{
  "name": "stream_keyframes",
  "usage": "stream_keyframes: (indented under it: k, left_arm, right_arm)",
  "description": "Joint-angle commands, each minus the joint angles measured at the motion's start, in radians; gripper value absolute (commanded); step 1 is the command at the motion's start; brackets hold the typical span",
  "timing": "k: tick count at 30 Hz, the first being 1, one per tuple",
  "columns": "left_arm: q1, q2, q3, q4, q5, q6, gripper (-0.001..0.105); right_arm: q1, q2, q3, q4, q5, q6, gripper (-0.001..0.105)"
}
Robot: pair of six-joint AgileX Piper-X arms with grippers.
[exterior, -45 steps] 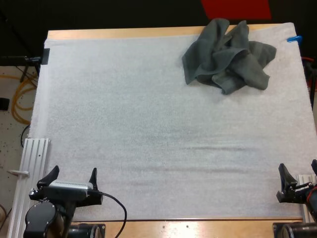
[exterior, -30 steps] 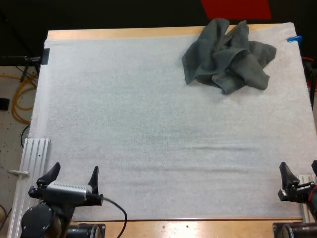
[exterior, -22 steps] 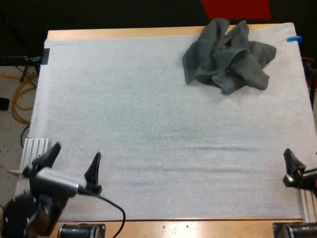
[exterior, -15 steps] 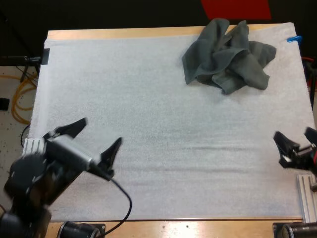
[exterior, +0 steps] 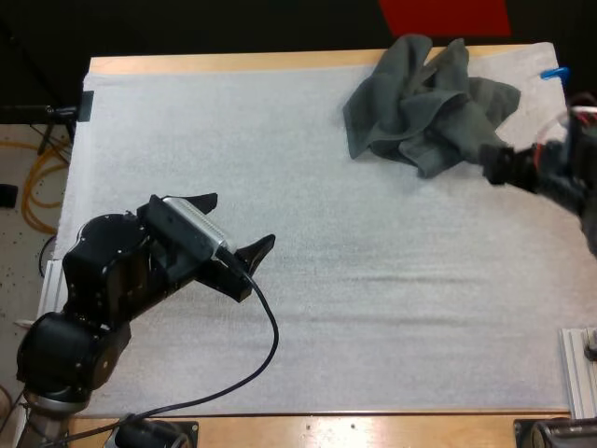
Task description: Pick towel from pile fold and stack
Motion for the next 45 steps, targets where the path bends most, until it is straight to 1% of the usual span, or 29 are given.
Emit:
stream_keyframes:
  k: [1,4,9,13,15,17,18,20,21,22,23,26,31,35,38,41,44,45]
  left_arm:
    - [-0.005,0.0,-0.011,-0.011,0.009,-0.002,0.085]
    - [-0.005,0.0,-0.011,-0.011,0.009,-0.002,0.085]
    - [-0.005,0.0,-0.011,-0.008,0.009,-0.019,0.085]
    - [-0.005,0.0,-0.011,-0.008,0.009,-0.034,0.085]
    - [-0.005,0.0,-0.011,-0.008,0.009,-0.034,0.085]
    - [-0.005,0.0,-0.011,-0.008,0.009,-0.034,0.085]
    - [-0.005,0.0,-0.011,-0.008,0.009,-0.036,0.085]
    - [-0.005,0.0,-0.011,-0.008,0.009,-0.037,0.085]
    - [-0.005,0.0,-0.011,-0.008,0.009,-0.037,0.085]
    - [-0.005,0.0,-0.011,-0.008,0.009,-0.039,0.085]
    - [-0.005,0.0,-0.011,-0.008,0.009,-0.04,0.085]
    - [-0.005,0.0,-0.011,-0.008,0.009,-0.039,0.085]
    - [-0.005,0.0,-0.011,-0.008,0.009,-0.039,0.085]
    - [-0.005,0.0,-0.011,-0.011,0.009,-0.039,0.085]
    - [-0.005,0.0,-0.011,-0.04,0.009,-0.038,0.085]
    - [-0.005,0.0,-0.013,-0.066,0.011,-0.039,0.085]
    - [-0.005,-0.009,-0.023,-0.048,0.049,-0.039,0.085]
    - [-0.005,-0.014,-0.027,-0.031,0.052,-0.039,0.085]
  right_arm:
    - [0.0,0.064,-0.033,-0.035,0.036,-0.01,0.077]
    - [0.0,0.241,-0.103,-0.053,0.093,-0.01,0.077]
    - [0.0,0.486,-0.235,-0.056,0.119,-0.004,0.077]
    - [0.0,0.654,-0.343,-0.056,0.126,0.06,0.077]
    - [0.0,0.707,-0.383,-0.055,0.122,0.084,0.077]
    - [0.0,0.755,-0.416,-0.046,0.12,0.115,0.074]
    - [0.0,0.777,-0.433,-0.035,0.12,0.129,0.067]
    - [0.0,0.804,-0.461,-0.009,0.121,0.145,0.048]
    - [0.0,0.811,-0.471,0.004,0.122,0.147,0.034]
    - [0.0,0.812,-0.479,0.018,0.12,0.147,0.014]
    - [0.0,0.812,-0.481,0.022,0.118,0.145,0.002]
    - [0.0,0.78,-0.505,0.061,0.108,0.125,0.001]
    - [0.0,0.632,-0.541,0.068,0.133,0.012,0.001]
    - [0.0,0.495,-0.56,0.055,0.168,-0.029,0.001]
    - [0.0,0.389,-0.563,0.057,0.186,-0.067,0.001]
    - [0.0,0.299,-0.563,0.083,0.186,-0.074,0.001]
    - [0.003,0.216,-0.563,0.175,0.181,-0.065,0.001]
    - [0.003,0.188,-0.563,0.231,0.165,-0.065,0.001]
